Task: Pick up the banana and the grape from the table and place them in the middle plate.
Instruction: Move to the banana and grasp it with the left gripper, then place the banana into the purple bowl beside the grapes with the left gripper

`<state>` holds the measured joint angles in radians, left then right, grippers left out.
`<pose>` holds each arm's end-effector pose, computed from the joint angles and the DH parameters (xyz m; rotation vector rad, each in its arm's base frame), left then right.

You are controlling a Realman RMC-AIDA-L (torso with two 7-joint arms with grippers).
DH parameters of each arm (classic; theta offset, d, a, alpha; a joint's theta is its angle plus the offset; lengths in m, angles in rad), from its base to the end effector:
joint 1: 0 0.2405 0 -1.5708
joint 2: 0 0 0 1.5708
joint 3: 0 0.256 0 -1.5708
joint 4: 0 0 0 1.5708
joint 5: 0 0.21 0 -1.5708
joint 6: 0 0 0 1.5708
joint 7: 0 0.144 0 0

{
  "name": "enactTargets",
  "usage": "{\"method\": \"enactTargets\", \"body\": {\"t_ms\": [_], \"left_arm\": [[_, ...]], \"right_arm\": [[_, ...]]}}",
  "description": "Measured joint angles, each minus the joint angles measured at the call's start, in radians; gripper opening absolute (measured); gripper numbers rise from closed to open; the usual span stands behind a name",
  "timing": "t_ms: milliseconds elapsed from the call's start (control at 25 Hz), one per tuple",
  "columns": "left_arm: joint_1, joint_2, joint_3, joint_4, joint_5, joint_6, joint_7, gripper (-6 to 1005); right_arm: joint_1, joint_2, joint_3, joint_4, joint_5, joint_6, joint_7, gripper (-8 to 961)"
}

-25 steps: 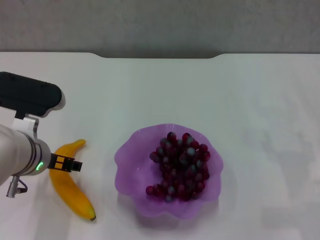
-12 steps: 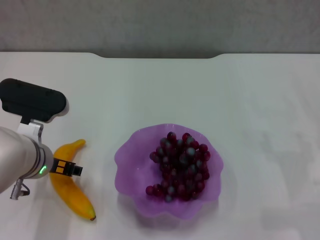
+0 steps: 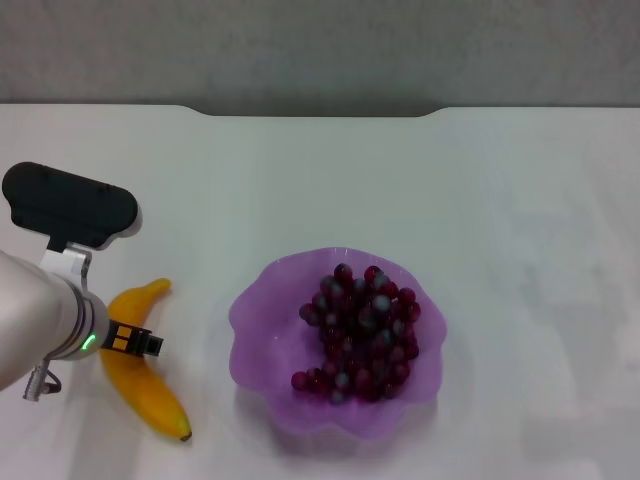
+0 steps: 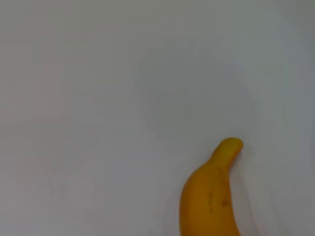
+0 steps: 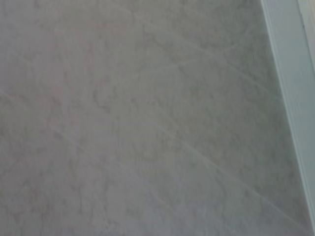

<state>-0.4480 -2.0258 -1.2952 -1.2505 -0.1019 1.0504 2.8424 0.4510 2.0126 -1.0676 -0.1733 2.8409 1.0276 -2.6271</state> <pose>-0.2515 0.3606 -0.0296 -1.8749 -1.1319 0.4305 0.3673 0.3581 0.0630 -1.4183 0.7178 0.7626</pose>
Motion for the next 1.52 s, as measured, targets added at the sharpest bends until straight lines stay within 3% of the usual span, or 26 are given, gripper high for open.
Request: {"method": "enactTargets", "body": {"t_ms": [360,560,840,960,1120,1280,1520], "left_arm": [[-0.012,0.003,0.004,0.024,-0.001,0.003,0.000,784],[-0.015,0.003,0.020,0.020,0.012,0.003,0.000,589],[0.003,0.001,0.026,-0.029,0.052,0.005,0.000,508],[0.014,0.011,0.033,-0.097,0.063,0.034,0.001,508],[0.034,0.048,0.082,-0.251,0.088,0.105,0.001,508],[0.053,0.111,0.108,-0.434,0.043,0.160,0.002,509],[0.044,0.184,0.127,-0.575,-0.075,0.200,0.004,509]], "right_arm": [[-0.005,0.000,0.000,0.000,0.003,0.025,0.023,877],[-0.007,0.000,0.000,0.000,0.003,0.028,0.023,877],[-0.008,0.000,0.000,0.002,0.000,0.028,0.023,877],[-0.008,0.000,0.000,0.008,0.000,0.028,0.023,877],[-0.008,-0.001,0.000,0.012,0.000,0.028,0.023,877],[-0.008,-0.001,0.000,0.012,0.000,0.026,0.022,878],[-0.008,-0.002,0.000,0.021,0.000,0.024,0.021,878]]}}
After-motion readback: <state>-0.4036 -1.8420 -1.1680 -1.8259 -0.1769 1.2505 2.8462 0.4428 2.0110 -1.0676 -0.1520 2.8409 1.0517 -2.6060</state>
